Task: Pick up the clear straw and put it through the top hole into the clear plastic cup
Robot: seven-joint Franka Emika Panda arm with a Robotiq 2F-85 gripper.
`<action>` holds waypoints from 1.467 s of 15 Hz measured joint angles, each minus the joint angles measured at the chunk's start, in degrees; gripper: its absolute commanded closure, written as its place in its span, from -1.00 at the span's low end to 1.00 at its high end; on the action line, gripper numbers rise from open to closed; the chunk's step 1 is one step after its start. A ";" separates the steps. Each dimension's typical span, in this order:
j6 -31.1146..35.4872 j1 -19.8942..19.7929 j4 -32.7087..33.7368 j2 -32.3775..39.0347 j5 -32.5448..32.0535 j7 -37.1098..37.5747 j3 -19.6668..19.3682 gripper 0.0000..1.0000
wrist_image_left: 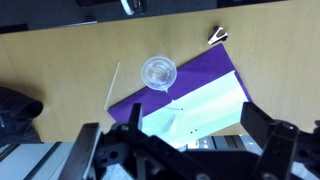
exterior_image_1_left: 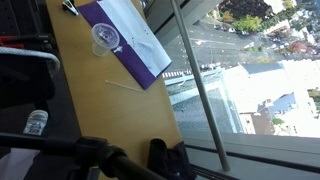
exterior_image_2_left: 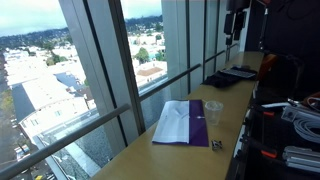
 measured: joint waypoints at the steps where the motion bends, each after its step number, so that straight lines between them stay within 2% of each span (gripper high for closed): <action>1: 0.00 0.00 0.00 0.00 0.00 0.00 0.00 -1.00; 5: 0.26 0.02 -0.33 0.02 0.00 -0.52 -0.40 -1.00; 7: 2.41 -0.08 -1.48 0.09 0.02 -2.25 -1.94 -1.00; 13: 17.39 -2.30 -6.63 3.64 1.34 -9.32 -9.22 -1.00; 17: 26.61 -3.84 -7.46 9.81 4.28 -13.09 -12.54 -1.00; 22: 33.91 -6.06 -4.64 21.23 8.00 -15.46 -13.84 -1.00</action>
